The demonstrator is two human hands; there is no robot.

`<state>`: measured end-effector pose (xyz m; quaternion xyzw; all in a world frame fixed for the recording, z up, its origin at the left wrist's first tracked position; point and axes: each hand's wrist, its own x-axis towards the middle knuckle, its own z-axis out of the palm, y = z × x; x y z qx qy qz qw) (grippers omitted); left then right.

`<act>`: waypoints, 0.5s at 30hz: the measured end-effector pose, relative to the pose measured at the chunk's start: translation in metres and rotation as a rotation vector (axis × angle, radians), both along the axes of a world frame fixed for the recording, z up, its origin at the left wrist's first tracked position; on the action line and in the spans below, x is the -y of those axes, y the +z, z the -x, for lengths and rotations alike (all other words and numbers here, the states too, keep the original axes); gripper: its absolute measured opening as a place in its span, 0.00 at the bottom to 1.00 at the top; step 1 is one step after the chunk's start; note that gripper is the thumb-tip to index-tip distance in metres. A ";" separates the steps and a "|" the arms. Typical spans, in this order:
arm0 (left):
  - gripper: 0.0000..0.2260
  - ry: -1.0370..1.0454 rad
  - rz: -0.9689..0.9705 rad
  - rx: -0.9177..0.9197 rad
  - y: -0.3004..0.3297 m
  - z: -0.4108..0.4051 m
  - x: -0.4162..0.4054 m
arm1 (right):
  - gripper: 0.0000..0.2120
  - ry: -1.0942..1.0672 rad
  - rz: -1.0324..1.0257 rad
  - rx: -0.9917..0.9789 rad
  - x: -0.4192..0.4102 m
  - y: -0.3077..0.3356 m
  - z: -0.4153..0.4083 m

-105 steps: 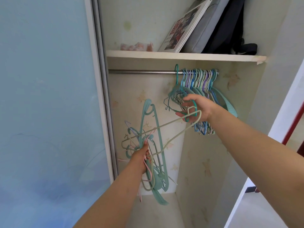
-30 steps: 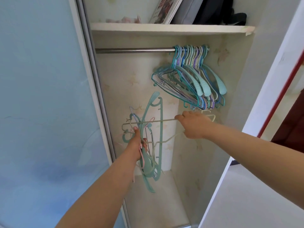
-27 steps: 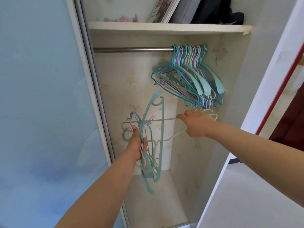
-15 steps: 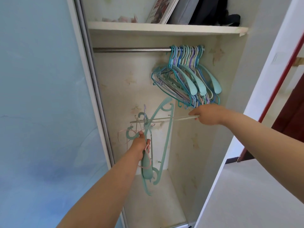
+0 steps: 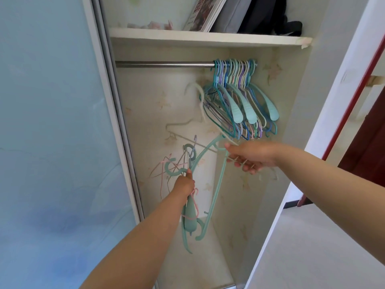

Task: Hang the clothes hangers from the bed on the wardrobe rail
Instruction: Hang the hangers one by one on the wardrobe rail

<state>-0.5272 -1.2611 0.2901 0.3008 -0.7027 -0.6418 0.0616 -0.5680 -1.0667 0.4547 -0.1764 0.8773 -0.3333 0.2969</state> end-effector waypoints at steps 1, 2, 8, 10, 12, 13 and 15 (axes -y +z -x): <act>0.13 -0.013 0.016 -0.005 -0.001 0.000 -0.002 | 0.31 -0.041 0.081 0.071 0.004 0.001 -0.001; 0.13 -0.018 0.030 -0.009 -0.001 0.001 -0.003 | 0.31 -0.069 0.126 0.099 0.007 0.002 -0.001; 0.15 0.007 0.051 0.034 -0.004 0.004 -0.003 | 0.06 -0.093 0.395 0.162 0.009 0.002 0.004; 0.18 0.031 0.004 0.068 -0.003 0.006 -0.002 | 0.07 -0.089 0.490 0.206 0.008 0.000 0.009; 0.16 0.038 -0.028 0.073 0.000 0.006 -0.001 | 0.09 -0.125 0.549 0.214 0.013 0.001 0.014; 0.16 0.036 -0.034 0.074 0.002 0.006 0.000 | 0.11 -0.152 0.559 0.180 0.017 0.003 0.016; 0.16 0.038 -0.032 0.071 0.004 0.004 0.002 | 0.19 -0.213 0.546 0.090 0.025 0.008 0.023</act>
